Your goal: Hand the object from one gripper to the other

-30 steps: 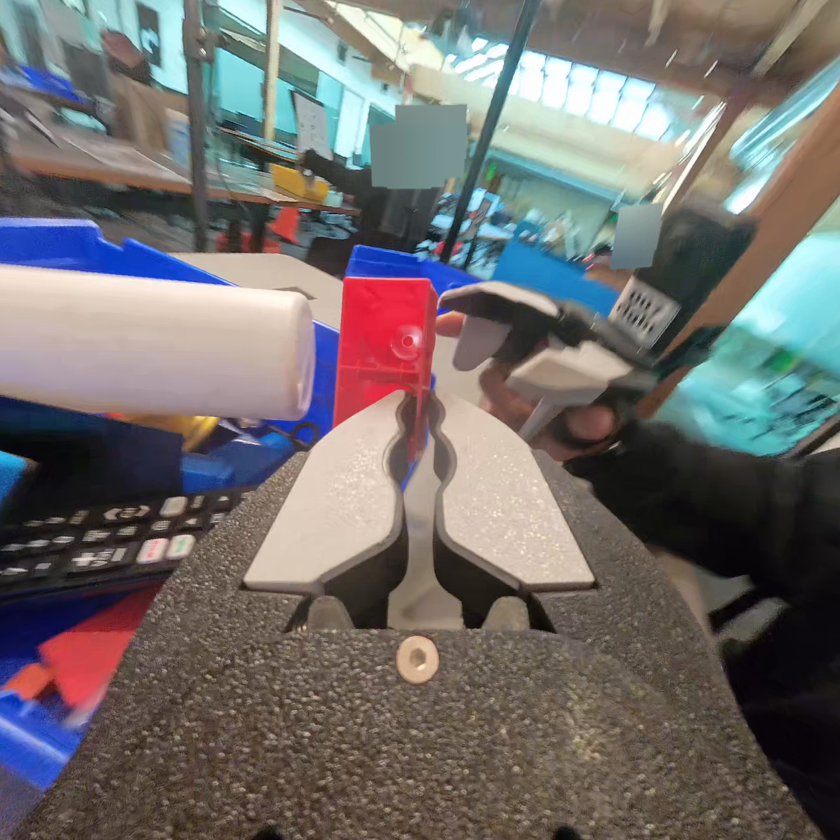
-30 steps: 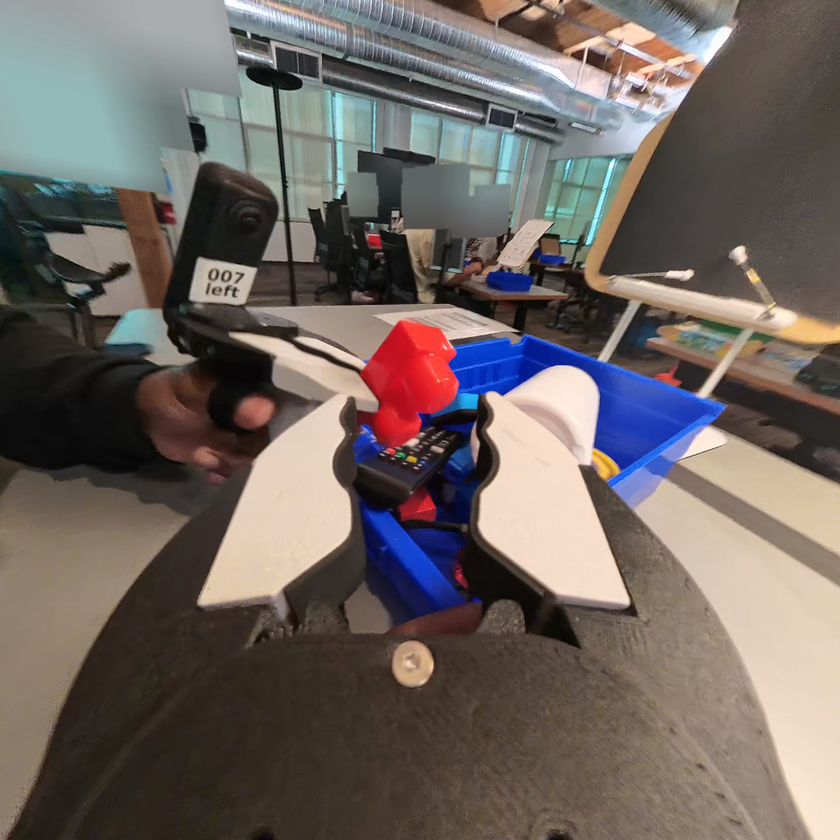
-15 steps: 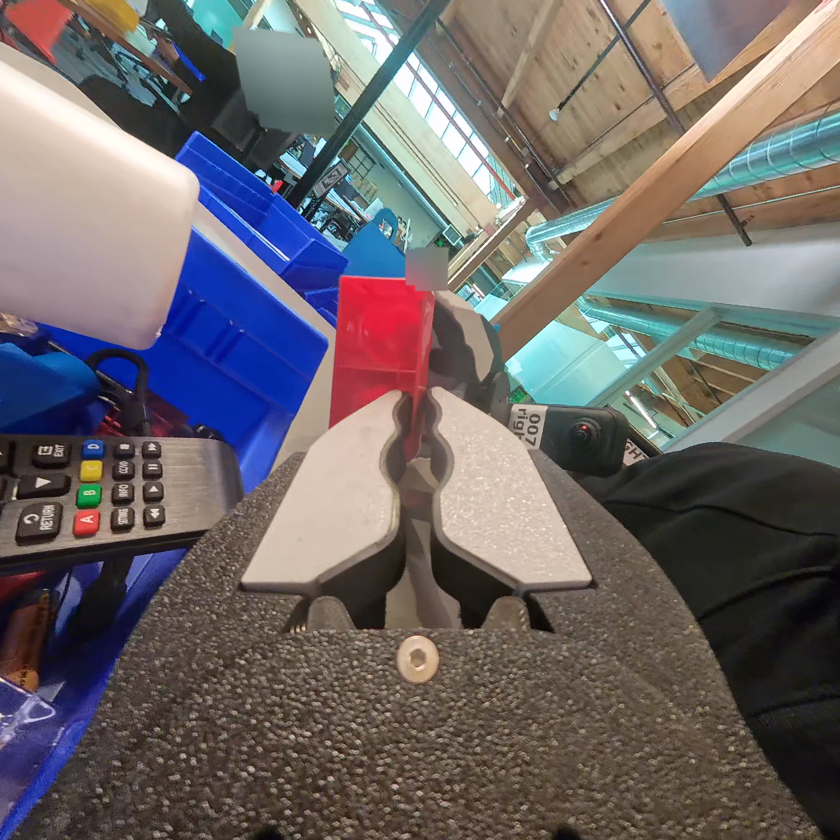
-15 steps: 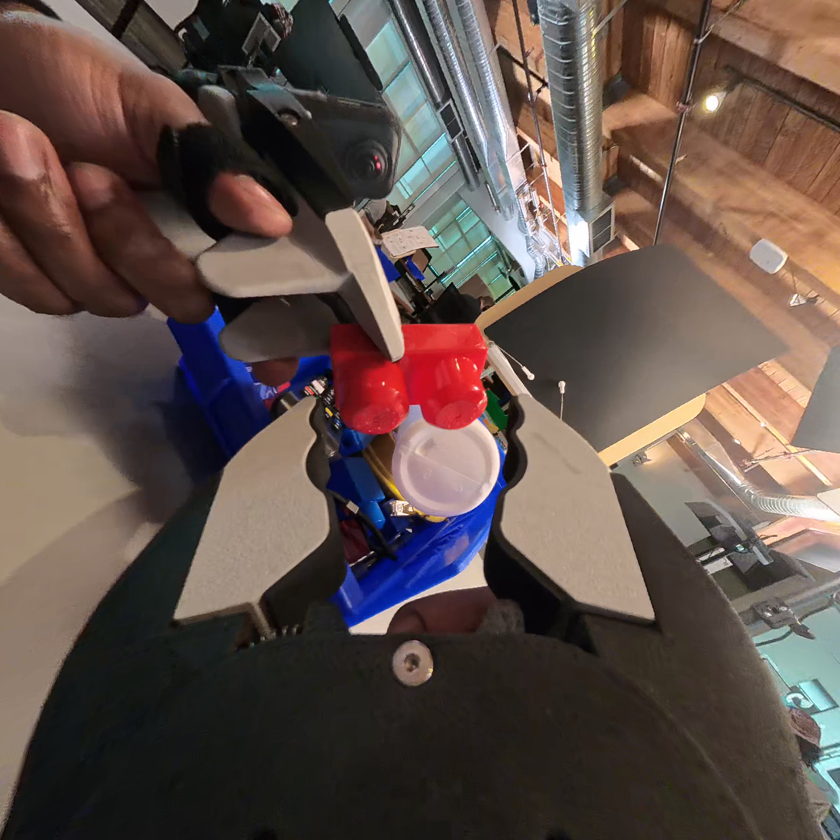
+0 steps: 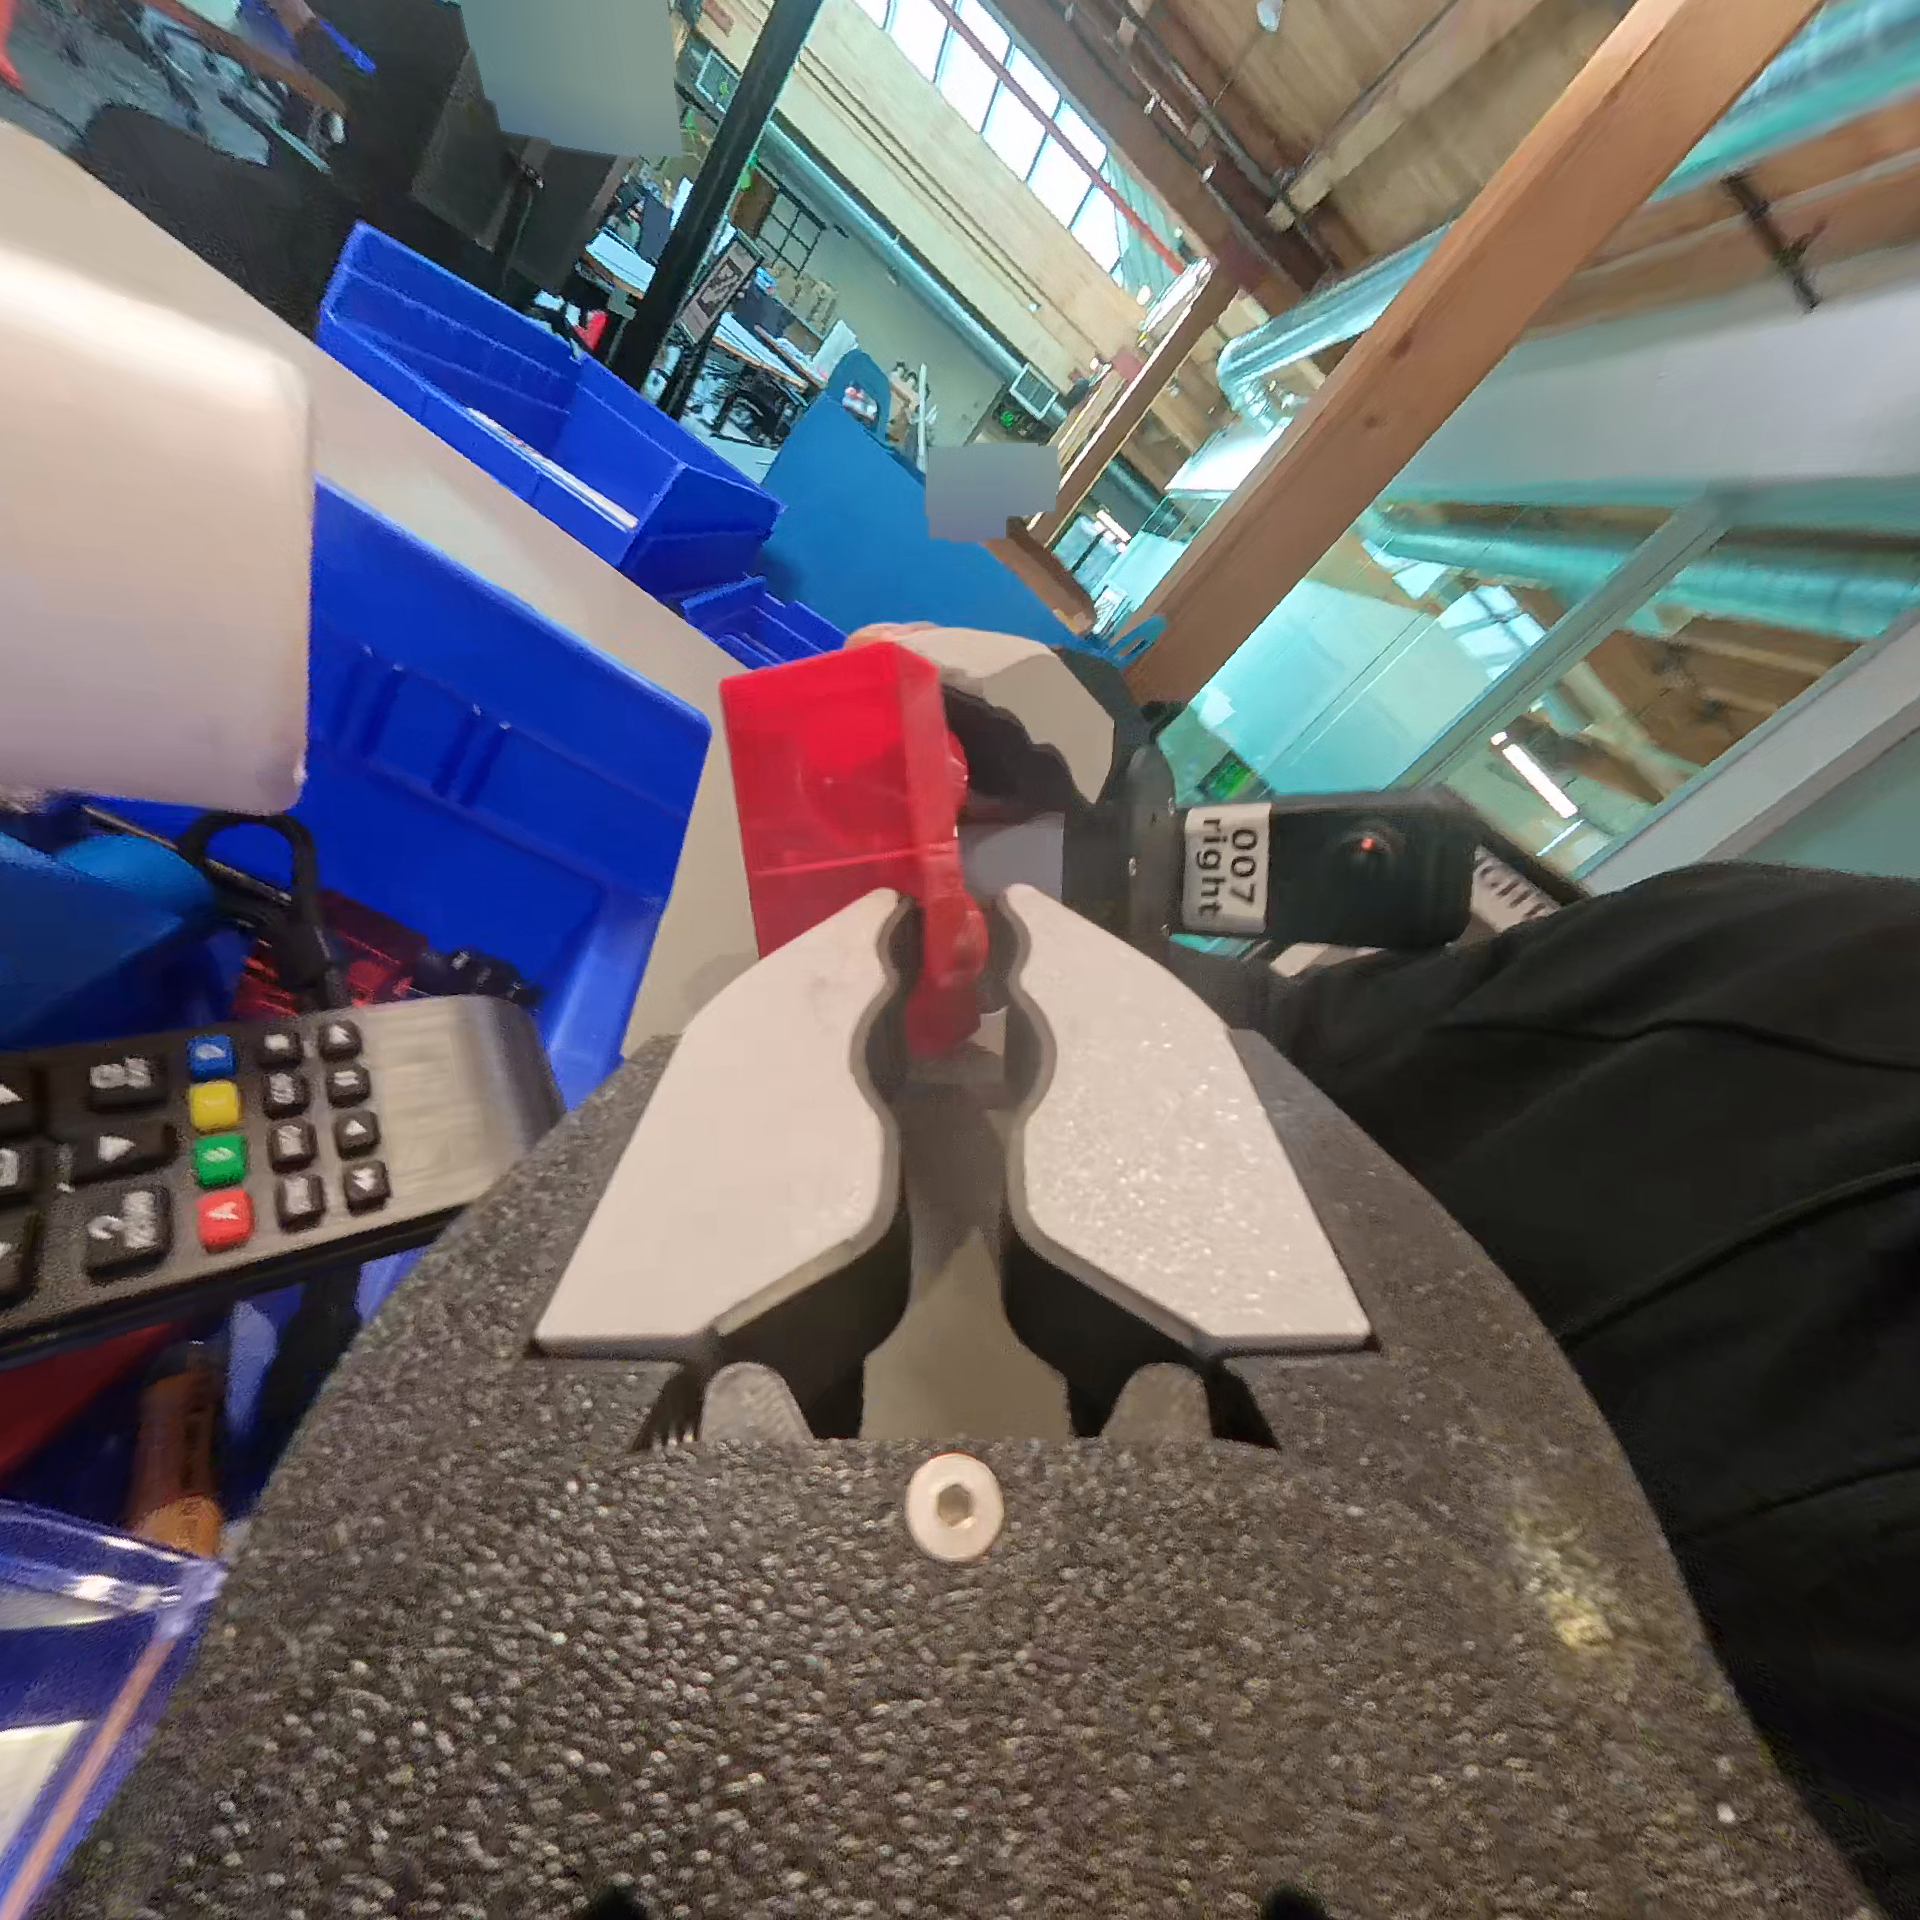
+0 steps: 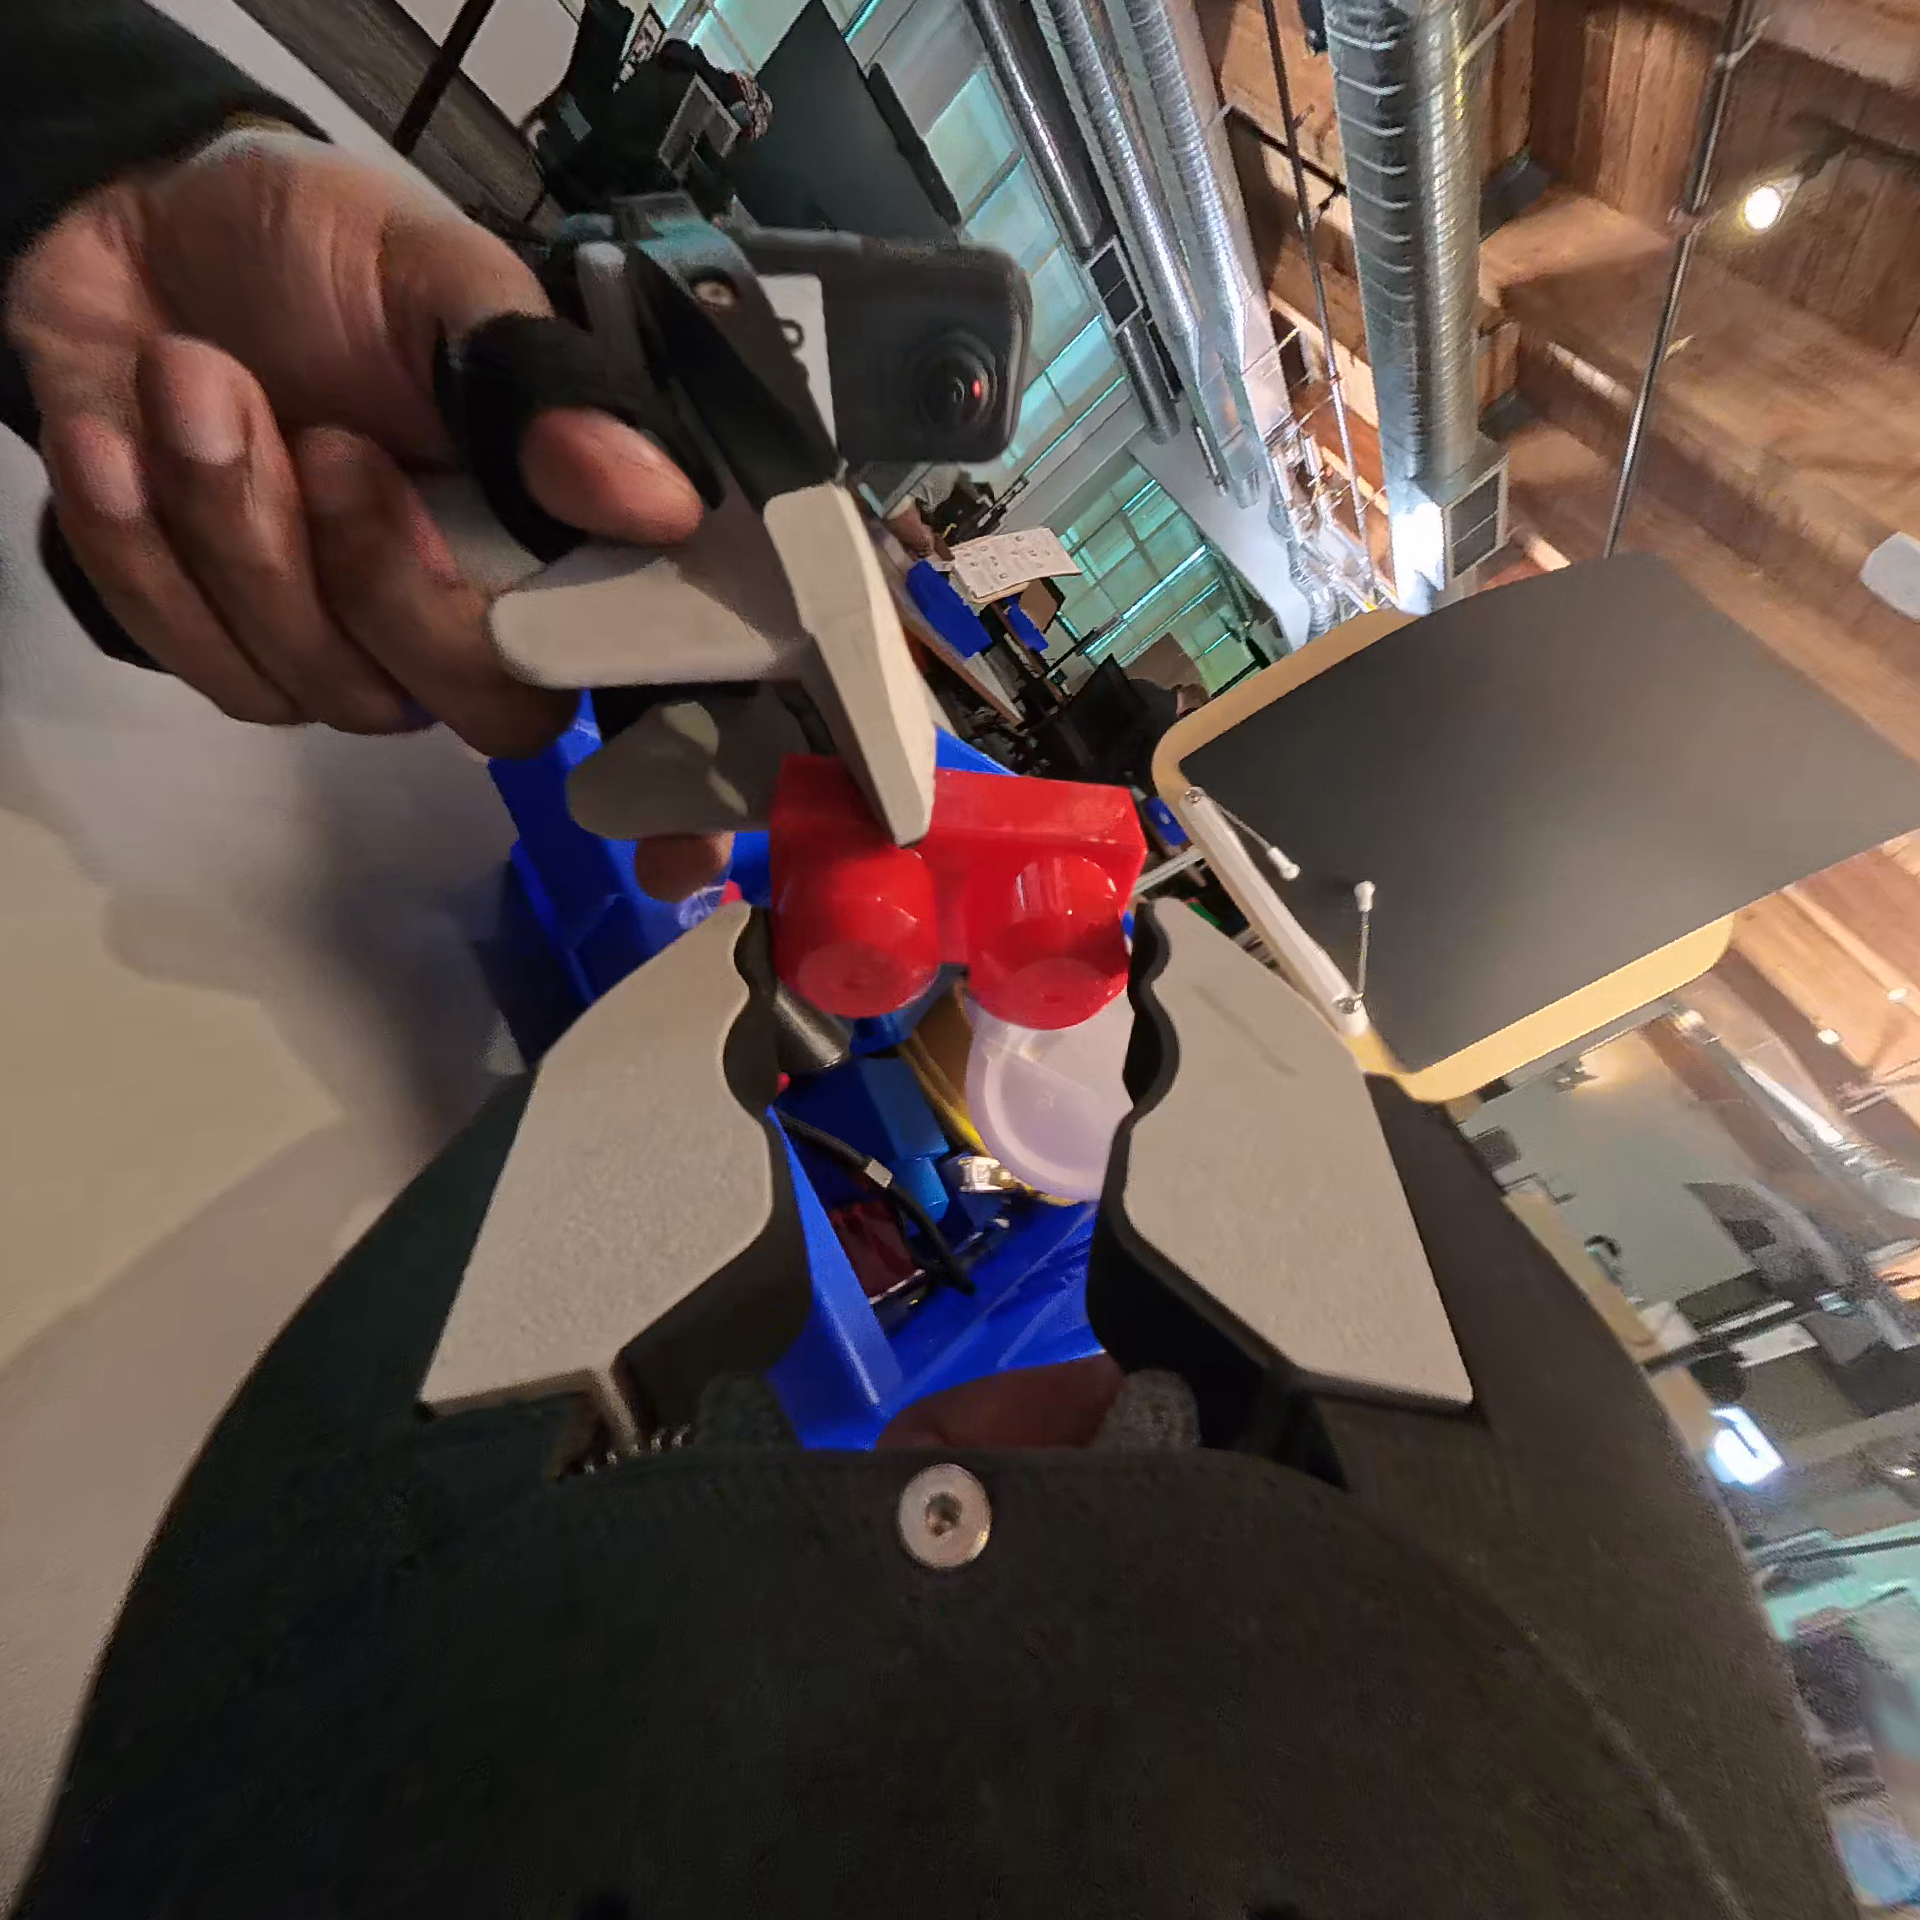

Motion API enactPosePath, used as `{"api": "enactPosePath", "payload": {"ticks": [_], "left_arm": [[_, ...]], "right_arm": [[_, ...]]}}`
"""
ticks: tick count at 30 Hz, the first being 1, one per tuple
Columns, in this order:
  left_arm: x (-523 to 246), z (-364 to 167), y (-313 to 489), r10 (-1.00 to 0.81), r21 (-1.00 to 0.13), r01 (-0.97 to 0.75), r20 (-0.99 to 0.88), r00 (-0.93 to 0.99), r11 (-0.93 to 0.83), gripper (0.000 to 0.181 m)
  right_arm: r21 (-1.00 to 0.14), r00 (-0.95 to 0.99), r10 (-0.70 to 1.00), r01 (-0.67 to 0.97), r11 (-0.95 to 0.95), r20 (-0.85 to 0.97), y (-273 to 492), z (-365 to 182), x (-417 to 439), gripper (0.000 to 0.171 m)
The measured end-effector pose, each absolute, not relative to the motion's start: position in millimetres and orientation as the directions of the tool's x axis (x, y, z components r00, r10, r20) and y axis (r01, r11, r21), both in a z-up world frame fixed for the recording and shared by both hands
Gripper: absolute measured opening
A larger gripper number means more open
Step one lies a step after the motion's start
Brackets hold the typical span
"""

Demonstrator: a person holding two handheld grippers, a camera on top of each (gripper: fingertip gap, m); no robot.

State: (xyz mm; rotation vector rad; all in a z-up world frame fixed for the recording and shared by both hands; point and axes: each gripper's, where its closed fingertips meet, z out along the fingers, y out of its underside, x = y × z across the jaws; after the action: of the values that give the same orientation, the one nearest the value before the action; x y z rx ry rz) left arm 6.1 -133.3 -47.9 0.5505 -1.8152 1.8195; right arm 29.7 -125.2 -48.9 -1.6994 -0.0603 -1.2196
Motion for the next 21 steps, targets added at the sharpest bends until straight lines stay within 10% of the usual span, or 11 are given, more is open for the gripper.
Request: {"api": "enactPosePath", "payload": {"ticks": [10, 21], "left_arm": [[12, -34, -115, -0.127, -0.991, 0.046, -0.062, -0.99, 0.128, 0.057], [24, -51, -122, -0.287, -0.62, 0.63, -0.781, -0.555, 0.468, 0.067]], "right_arm": [[-0.957, 0.773, -0.573, 0.157, -0.244, 0.273, -134, -49, 43, 0.065], [-0.959, 0.82, -0.534, -0.277, -0.054, -0.207, -133, -58, 44, 0.065]]}}
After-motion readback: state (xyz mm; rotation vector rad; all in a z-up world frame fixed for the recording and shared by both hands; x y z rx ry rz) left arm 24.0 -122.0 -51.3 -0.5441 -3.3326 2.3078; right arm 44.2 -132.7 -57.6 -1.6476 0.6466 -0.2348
